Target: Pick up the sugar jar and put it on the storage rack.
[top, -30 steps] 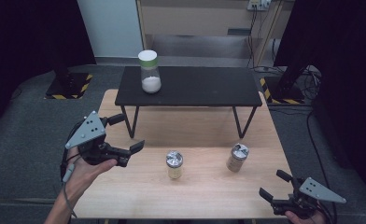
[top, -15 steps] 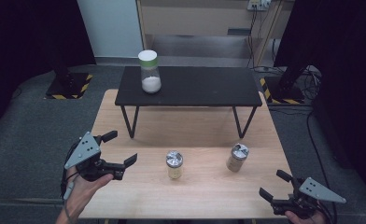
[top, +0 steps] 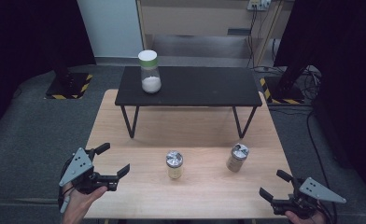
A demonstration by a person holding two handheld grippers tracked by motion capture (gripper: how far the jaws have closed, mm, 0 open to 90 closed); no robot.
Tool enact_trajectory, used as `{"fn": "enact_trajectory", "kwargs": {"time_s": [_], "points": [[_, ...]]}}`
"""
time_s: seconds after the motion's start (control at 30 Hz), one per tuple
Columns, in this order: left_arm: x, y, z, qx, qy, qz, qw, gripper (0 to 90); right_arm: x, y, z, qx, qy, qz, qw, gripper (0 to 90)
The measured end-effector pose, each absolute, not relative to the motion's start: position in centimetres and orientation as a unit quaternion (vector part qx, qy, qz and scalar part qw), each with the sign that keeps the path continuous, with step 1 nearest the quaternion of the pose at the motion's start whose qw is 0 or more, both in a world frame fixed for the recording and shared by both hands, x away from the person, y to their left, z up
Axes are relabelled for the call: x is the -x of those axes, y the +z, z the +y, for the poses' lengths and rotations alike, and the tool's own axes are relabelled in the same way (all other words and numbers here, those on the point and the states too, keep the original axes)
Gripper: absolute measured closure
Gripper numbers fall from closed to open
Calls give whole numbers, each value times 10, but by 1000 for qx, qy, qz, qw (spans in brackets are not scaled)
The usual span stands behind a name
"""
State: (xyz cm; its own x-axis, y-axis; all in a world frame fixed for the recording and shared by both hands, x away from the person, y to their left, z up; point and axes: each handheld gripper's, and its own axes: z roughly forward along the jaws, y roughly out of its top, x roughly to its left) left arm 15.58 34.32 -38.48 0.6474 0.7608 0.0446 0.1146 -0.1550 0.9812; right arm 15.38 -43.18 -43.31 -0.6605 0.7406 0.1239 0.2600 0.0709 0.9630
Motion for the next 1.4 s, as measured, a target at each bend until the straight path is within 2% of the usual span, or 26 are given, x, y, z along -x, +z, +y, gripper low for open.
{"fn": "enact_trajectory", "kwargs": {"time_s": [0.73, 1.4], "points": [[-139, -432, 368, -694, 284, 343, 566, 25, -153, -433, -431, -356, 580, 702, 210, 22], [-143, -437, 369, -710, 281, 345, 546, 7, -154, -433, -431, -353, 580, 704, 210, 22]]}}
